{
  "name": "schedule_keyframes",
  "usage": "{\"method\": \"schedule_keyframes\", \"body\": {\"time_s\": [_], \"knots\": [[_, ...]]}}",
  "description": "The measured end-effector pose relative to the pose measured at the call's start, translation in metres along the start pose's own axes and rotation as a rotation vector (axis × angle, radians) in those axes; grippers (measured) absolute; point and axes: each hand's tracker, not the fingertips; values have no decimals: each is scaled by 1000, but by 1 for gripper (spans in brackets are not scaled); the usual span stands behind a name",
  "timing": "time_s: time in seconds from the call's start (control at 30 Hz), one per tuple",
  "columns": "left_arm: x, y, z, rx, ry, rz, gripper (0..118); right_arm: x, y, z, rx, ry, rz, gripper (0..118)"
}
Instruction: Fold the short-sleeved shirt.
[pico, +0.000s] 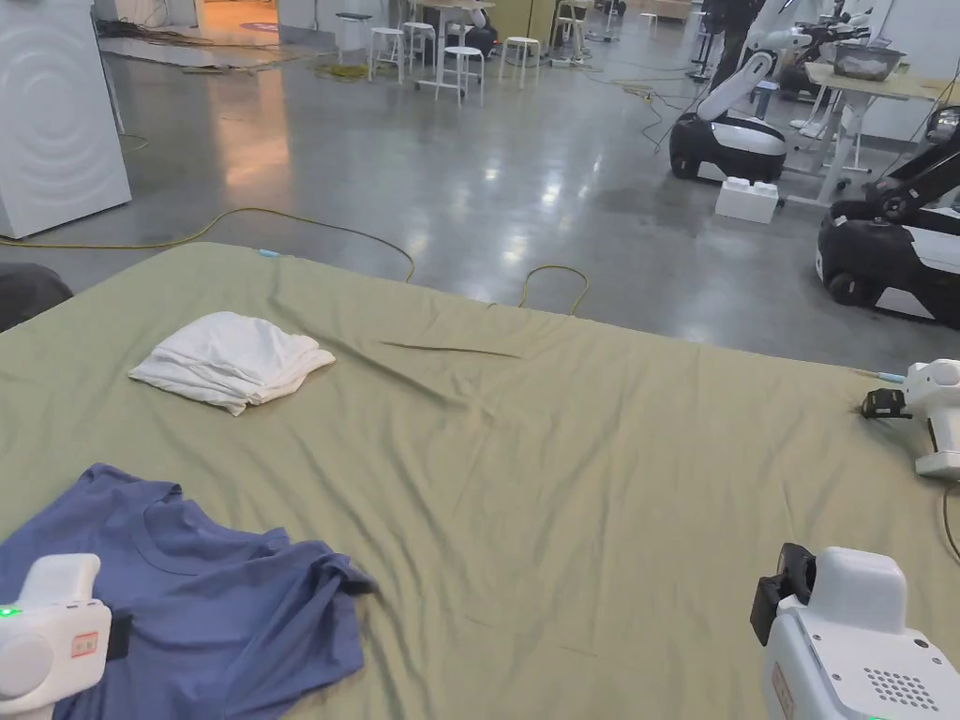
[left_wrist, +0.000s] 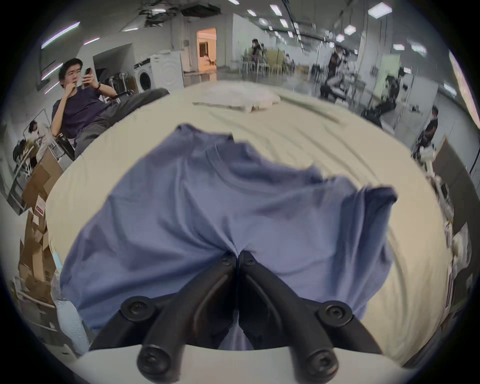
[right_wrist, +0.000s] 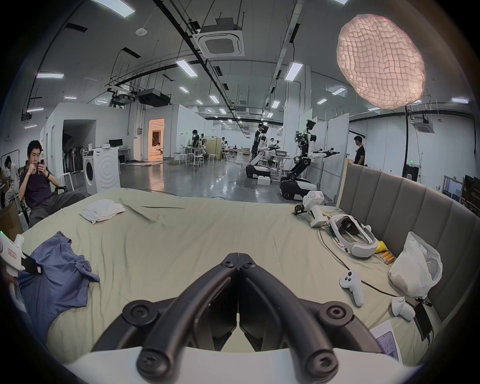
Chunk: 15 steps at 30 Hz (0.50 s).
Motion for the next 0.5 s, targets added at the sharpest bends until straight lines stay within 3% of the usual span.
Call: {"method": "schedule_keyframes", "body": {"time_s": [0.23, 0.5], "knots": [[37, 40, 84, 203, -84, -16, 1, 8, 9, 4, 30, -12, -10, 0], [121, 103, 174, 430, -314, -110, 1, 24, 22, 19, 78, -37, -29, 0]]}}
